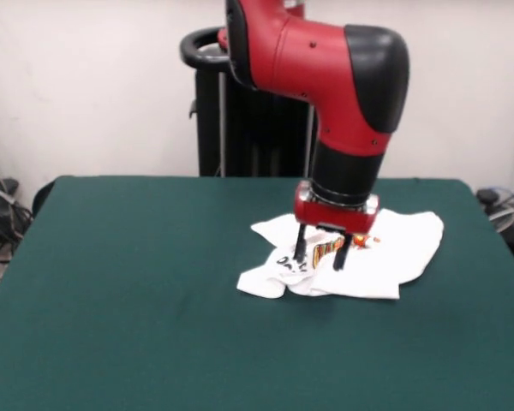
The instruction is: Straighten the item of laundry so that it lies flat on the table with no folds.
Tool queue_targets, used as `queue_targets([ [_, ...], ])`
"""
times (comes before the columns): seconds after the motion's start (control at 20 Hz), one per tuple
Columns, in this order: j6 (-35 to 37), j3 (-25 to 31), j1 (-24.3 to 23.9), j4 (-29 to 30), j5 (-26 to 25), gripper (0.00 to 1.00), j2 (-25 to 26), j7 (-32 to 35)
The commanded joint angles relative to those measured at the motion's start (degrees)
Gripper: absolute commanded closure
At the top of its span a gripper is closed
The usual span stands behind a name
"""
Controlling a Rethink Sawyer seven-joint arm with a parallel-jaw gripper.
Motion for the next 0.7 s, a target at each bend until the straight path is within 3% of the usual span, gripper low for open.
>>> queue_targets([
  [0.05, 6.3, 5.8, 1.3, 2.1, 1.4, 0.0, -3.7, 11.6],
  [0.3, 8.9, 3.2, 2.5, 2.8, -0.2, 0.0, -4.9, 10.3],
  [0.35, 8.0, 4.2, 1.5, 3.8, -0.6, 1.0, -5.3, 9.6],
  [0.5, 9.7, 2.8, 2.9, 3.8, -0.4, 1.0, -5.3, 10.6],
  [0.7, 6.6, 3.4, 3.0, 4.5, -1.1, 1.0, -3.6, 10.3],
])
